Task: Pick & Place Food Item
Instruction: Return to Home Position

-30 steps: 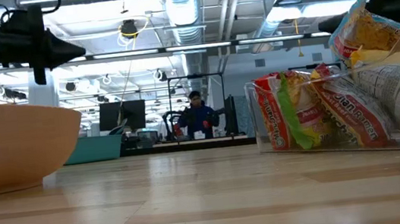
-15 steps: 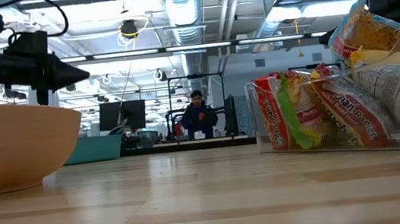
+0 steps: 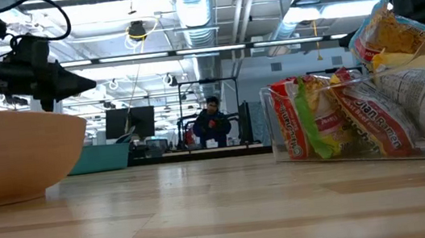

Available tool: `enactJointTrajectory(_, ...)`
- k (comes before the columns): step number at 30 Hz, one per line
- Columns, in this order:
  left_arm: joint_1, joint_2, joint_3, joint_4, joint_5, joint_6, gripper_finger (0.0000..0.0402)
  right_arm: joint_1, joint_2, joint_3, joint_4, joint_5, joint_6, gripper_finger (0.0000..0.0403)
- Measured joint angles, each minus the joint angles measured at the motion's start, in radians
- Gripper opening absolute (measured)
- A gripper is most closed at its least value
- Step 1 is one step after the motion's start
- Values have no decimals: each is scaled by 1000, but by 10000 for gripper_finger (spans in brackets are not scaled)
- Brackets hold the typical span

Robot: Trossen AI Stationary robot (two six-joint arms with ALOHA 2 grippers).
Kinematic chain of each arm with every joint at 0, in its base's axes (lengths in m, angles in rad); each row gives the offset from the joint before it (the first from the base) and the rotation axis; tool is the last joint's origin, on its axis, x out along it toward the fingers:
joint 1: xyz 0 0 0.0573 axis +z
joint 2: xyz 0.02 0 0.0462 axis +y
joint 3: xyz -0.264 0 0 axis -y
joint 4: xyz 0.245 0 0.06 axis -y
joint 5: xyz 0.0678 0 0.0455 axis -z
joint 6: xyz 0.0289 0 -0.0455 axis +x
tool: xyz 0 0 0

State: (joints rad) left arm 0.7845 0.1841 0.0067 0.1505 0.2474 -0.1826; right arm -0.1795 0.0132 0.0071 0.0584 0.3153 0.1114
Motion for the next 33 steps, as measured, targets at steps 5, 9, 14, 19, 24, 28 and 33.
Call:
enactJointTrajectory(5, 0, 0, 0, 0, 0, -6, 0, 0, 0, 0, 0, 0, -137, 0)
enactJointTrajectory(9, 0, 0, 0, 0, 0, -8, 0, 0, 1, 0, 0, 0, -198, 0)
enactJointTrajectory(14, 0, 0, 0, 0, 0, -8, 0, 0, 1, 0, 0, 0, -198, 0)
enactJointTrajectory(19, 0, 0, 0, 0, 0, -8, 0, 0, 1, 0, 0, 0, -198, 0)
enactJointTrajectory(24, 0, 0, 0, 0, 0, -8, 0, 0, 1, 0, 0, 0, -198, 0)
enactJointTrajectory(28, 0, 0, 0, 0, 0, -8, 0, 0, 1, 0, 0, 0, -198, 0)
enactJointTrajectory(33, 0, 0, 0, 0, 0, -9, 0, 0, 1, 0, 0, 0, -198, 0)
